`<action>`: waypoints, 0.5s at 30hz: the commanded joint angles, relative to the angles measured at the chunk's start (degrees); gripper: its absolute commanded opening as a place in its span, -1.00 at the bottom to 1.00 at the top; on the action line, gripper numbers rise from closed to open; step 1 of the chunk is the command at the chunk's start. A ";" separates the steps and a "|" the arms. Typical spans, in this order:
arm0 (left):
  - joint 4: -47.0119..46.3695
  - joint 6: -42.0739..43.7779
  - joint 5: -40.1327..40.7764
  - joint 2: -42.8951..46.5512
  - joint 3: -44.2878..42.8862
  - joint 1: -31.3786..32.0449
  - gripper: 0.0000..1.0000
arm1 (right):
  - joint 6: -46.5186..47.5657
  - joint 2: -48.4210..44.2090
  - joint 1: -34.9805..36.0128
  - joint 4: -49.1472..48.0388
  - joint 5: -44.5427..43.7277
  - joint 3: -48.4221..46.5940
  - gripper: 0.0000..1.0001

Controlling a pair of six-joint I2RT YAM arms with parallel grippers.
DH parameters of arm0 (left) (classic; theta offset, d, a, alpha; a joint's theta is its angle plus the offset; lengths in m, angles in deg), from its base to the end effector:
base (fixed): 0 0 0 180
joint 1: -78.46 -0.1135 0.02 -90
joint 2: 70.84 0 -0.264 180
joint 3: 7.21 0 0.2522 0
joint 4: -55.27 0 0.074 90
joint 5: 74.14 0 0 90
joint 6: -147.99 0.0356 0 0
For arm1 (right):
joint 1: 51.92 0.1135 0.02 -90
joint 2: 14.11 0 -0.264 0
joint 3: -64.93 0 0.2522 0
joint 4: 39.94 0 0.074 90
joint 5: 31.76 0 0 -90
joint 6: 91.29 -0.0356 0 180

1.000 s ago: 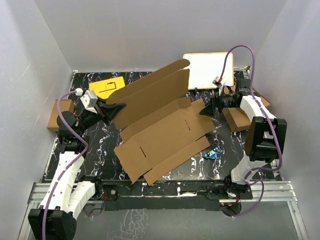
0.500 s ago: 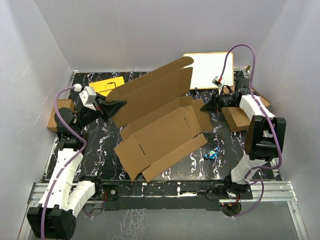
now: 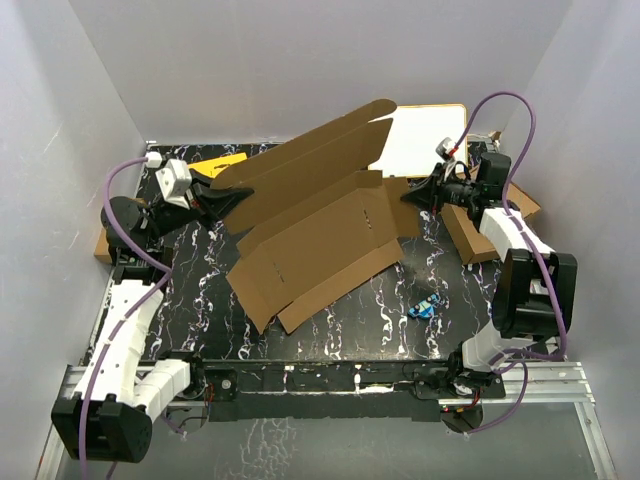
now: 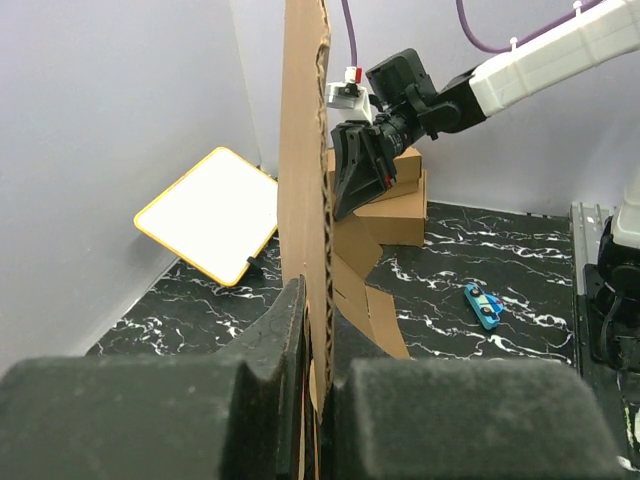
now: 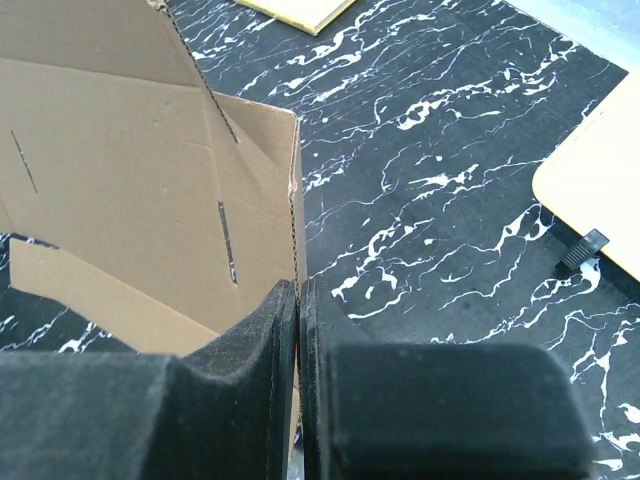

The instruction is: Fold the paper box

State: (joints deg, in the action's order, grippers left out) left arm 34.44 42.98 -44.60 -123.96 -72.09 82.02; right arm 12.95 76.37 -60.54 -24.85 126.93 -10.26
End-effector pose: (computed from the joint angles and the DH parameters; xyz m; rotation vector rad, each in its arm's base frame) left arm 0.1833 -0.0424 0.4254 0.8835 1.0144 -0.8012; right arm 0.3416 -0.0182 0.2670 -0.7626 1.6977 0.9640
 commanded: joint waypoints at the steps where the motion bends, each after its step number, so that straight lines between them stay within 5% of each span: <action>1: -6.07 -5.00 -4.06 -3.18 -2.29 0.06 -1.00 | -10.04 1.95 0.76 -25.56 -0.91 2.57 -0.84; 4: -9.31 -11.77 -2.43 -3.51 -1.01 0.10 -1.00 | -10.28 2.27 0.92 -28.49 -2.21 3.91 -0.84; 15: 3.67 -21.48 6.31 0.30 0.13 0.05 -1.00 | -11.49 -4.27 0.96 -42.00 -3.99 16.42 -0.84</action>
State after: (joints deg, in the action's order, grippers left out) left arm 35.31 27.90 -41.22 -125.45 -72.50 81.95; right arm 1.17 75.41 -59.80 -55.12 123.35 4.23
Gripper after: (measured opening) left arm 0.010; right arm 0.091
